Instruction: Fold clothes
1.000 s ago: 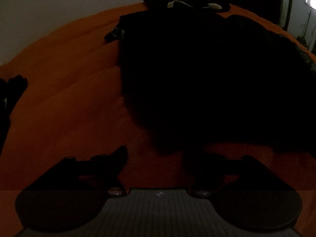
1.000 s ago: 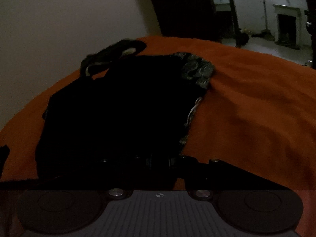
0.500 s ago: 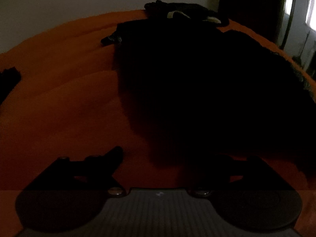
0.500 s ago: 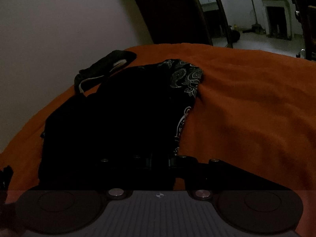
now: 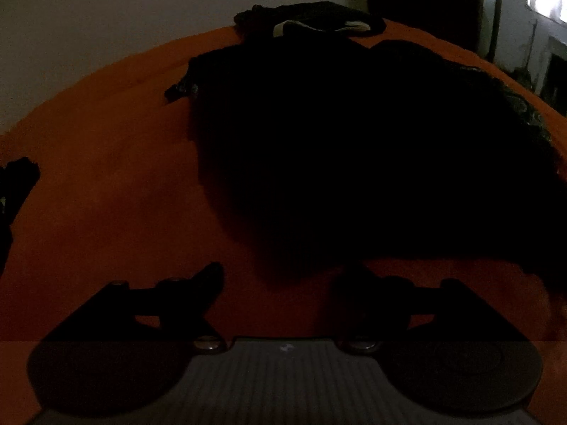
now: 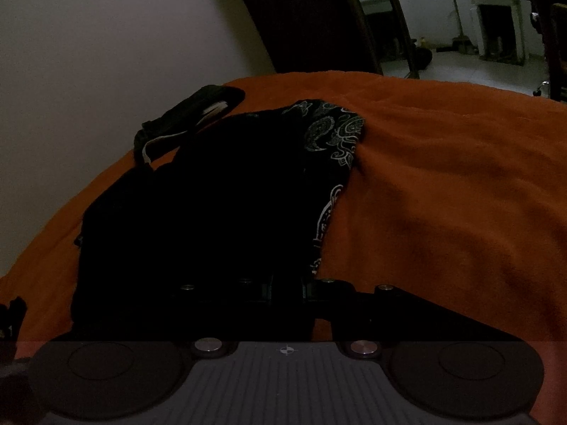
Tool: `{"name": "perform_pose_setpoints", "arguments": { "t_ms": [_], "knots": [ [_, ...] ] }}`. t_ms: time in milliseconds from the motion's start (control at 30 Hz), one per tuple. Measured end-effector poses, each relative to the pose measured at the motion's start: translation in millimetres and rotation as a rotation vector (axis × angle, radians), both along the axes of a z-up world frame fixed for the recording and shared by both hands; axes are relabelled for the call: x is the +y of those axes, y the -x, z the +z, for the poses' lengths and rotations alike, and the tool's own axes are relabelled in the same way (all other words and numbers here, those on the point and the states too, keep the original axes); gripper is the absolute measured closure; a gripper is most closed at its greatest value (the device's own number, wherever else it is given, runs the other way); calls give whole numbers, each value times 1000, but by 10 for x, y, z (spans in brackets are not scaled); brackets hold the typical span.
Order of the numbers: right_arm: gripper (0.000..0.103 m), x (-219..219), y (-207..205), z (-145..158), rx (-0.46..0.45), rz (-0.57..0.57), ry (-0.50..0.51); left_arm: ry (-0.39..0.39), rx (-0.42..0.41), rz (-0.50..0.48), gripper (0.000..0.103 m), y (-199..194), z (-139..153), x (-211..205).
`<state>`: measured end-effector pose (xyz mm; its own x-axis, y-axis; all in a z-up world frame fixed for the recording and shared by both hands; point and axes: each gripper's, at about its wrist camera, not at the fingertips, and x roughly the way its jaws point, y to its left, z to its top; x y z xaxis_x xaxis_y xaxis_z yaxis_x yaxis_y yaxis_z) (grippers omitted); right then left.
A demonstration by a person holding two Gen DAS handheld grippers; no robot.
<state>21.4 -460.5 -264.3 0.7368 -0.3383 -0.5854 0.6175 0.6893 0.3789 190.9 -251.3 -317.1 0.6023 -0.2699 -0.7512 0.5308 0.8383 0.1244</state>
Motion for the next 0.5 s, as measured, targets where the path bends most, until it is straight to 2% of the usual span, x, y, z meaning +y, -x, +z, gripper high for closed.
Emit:
{"name": "perform_pose_setpoints", "arguments": {
  "t_ms": [267,367,500],
  "knots": [
    [90,13,-4,-21,6,3,-7,57,-2,98,22,-168,26,170],
    [90,25,-11,-38,12,5,-7,133,40,143,22,-211,20,290],
    [90,22,-29,-61,20,5,-7,121,5,103,24,-176,8,248]
  ]
}}
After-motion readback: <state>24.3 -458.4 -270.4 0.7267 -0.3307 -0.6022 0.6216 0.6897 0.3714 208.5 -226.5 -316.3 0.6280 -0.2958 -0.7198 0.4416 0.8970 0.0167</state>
